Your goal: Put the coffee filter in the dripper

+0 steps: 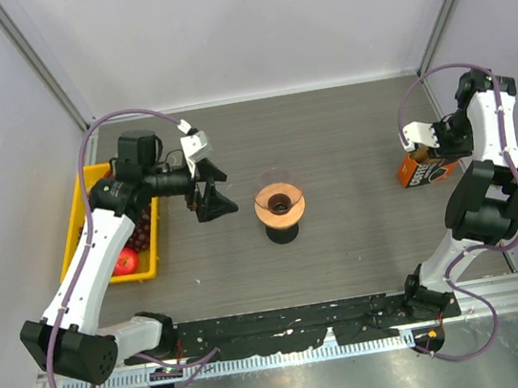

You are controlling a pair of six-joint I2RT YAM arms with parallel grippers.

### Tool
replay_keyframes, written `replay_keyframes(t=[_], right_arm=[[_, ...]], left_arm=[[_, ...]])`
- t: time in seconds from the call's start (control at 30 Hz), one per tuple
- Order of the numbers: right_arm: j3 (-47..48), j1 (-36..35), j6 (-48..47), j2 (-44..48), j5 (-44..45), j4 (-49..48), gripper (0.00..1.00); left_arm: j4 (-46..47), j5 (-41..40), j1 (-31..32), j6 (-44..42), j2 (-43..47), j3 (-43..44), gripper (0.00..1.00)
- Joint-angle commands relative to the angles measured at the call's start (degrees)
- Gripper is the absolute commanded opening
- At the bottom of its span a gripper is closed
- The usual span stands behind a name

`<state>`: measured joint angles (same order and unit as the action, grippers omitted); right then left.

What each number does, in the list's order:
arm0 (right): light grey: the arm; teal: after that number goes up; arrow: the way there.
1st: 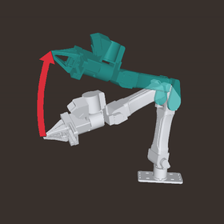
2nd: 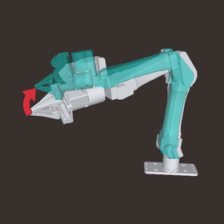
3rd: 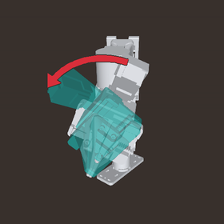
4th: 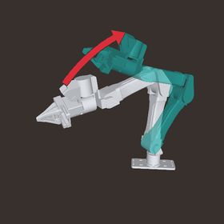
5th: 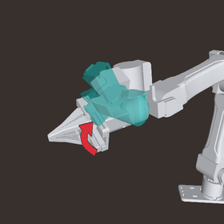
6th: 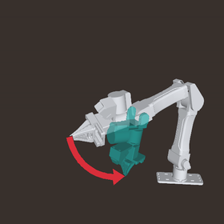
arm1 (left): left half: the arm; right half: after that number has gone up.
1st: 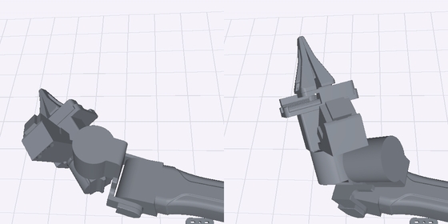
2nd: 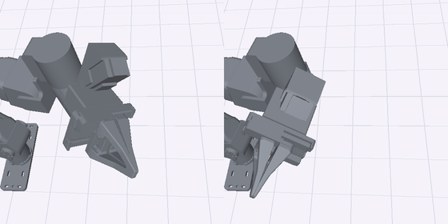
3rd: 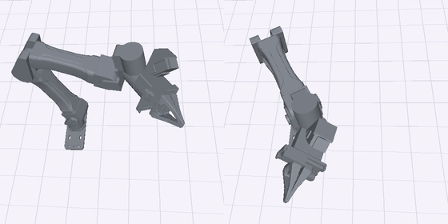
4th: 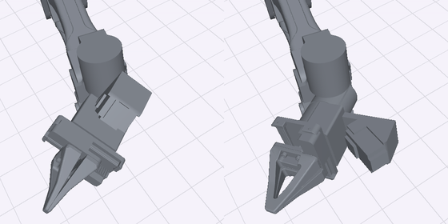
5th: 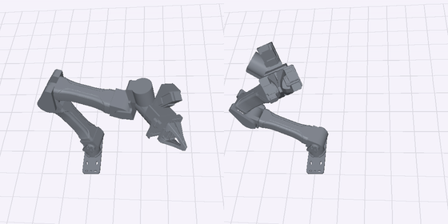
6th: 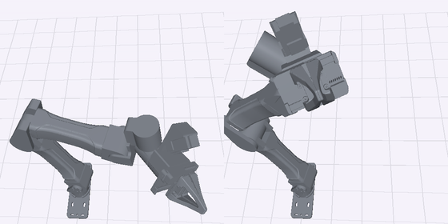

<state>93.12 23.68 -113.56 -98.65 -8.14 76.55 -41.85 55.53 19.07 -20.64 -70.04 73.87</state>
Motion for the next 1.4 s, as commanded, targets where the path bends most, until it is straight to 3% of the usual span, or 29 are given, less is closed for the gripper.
replay_keyframes(t=[0.0,0.43,1.37], right_arm=[[2.33,-0.22,-5.01,-0.49,-1.09,-0.44,0.39],[6.54,0.4,-3.78,-1.72,-1.7,0.96,0.4],[2.86,1.81,-5.97,-0.76,0.67,1.58,0.37]], left_arm=[[1.42,0.81,0.09,0.96,-0.53,2.16,0.97],[2.12,1.25,0.09,1.66,-1.5,2.6,0.97],[2.3,1.43,0.09,2.27,-1.94,2.6,0.97]])
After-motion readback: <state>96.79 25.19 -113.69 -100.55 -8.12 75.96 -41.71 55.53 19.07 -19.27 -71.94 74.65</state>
